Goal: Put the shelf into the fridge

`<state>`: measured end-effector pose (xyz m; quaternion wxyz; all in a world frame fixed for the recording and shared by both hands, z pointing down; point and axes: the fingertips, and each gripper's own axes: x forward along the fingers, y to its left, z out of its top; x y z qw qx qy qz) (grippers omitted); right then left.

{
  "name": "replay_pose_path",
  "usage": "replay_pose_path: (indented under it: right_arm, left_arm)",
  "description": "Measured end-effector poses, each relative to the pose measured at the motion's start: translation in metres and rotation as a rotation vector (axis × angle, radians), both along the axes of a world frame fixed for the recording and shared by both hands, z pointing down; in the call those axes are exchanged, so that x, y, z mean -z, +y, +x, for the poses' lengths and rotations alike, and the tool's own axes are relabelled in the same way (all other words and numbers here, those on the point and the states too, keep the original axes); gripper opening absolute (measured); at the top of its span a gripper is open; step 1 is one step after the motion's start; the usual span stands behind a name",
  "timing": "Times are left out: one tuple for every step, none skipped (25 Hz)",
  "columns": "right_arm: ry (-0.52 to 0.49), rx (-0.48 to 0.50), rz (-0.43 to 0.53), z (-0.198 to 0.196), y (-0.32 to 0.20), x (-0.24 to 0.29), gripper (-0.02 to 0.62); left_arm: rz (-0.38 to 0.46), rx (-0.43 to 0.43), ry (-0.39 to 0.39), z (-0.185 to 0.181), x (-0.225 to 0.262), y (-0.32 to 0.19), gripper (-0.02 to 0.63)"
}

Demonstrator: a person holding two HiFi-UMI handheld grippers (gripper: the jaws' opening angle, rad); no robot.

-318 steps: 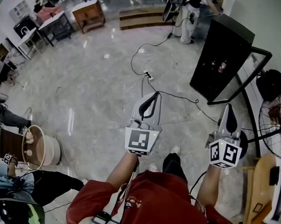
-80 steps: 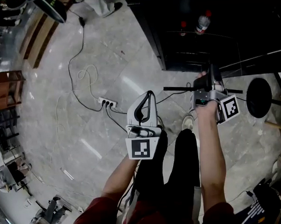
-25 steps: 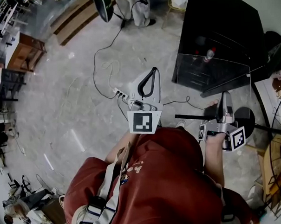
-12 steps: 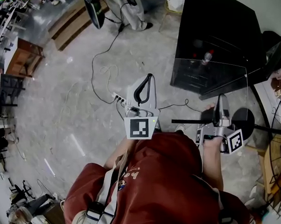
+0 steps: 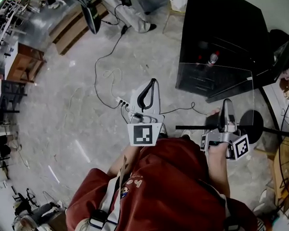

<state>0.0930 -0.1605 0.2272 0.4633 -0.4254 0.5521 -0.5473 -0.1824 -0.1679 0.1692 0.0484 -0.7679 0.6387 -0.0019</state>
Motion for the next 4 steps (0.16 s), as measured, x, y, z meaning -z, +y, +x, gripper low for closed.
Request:
replay_pose_path:
  right_arm:
    - [-0.001,0.0,0.0,0.0015,0.0003,0.0003,0.009]
    - [0.0,0.0,-0.001,0.003,0.0006,0.0001,0.009]
    - [0.002,0.0,-0.001,0.0043,0.0008,-0.0001,0.009]
    - [0.004,0.0,-0.001,0.0057,0.001,-0.0004,0.009]
  left_arm:
    - [0.006,-0.003,0.003,0.0019,0.0012,0.0007,0.005]
    - [0.01,-0.008,0.004,0.0037,0.0017,0.0014,0.005]
    - [0.014,-0.012,0.003,0.0053,0.0018,0.0021,0.005]
    - [0.016,-0.016,0.001,0.0068,0.0016,0.0028,0.005]
